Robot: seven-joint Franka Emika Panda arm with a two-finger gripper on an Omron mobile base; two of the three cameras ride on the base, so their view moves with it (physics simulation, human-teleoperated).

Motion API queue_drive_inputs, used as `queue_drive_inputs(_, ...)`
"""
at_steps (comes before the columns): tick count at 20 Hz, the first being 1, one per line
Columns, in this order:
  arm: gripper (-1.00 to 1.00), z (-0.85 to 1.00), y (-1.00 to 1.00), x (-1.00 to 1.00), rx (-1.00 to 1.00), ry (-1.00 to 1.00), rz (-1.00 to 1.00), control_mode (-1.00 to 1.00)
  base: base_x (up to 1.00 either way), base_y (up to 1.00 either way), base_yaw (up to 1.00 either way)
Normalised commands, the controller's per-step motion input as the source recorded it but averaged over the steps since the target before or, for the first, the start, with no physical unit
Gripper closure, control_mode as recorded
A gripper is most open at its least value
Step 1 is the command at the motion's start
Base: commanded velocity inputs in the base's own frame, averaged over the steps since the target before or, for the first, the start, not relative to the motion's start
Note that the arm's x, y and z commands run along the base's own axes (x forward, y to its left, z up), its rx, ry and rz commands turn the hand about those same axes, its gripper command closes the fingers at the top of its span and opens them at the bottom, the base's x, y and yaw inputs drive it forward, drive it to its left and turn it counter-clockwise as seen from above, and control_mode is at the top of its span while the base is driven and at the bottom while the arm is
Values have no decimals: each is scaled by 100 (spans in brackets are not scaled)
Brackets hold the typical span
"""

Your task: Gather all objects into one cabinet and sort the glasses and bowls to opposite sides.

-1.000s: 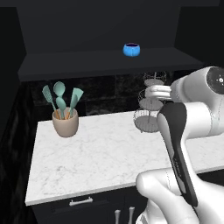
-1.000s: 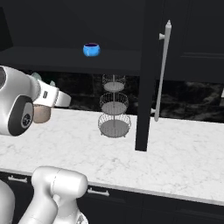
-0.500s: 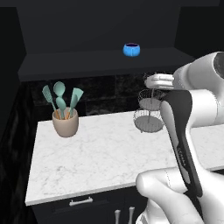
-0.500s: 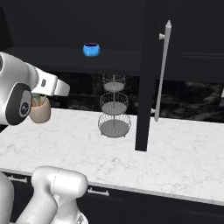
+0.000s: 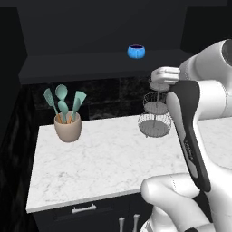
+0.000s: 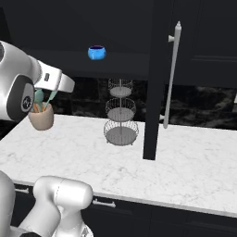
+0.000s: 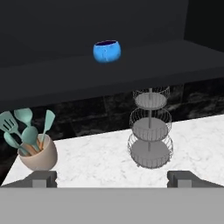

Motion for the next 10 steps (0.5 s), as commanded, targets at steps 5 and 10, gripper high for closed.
queue_drive_inputs(5,-100,4,-1,6,-2,-4,1,-100,0,0,0)
queue_drive_inputs(10,-100,0,0,15,-4,-11,0,-100,0,0,0)
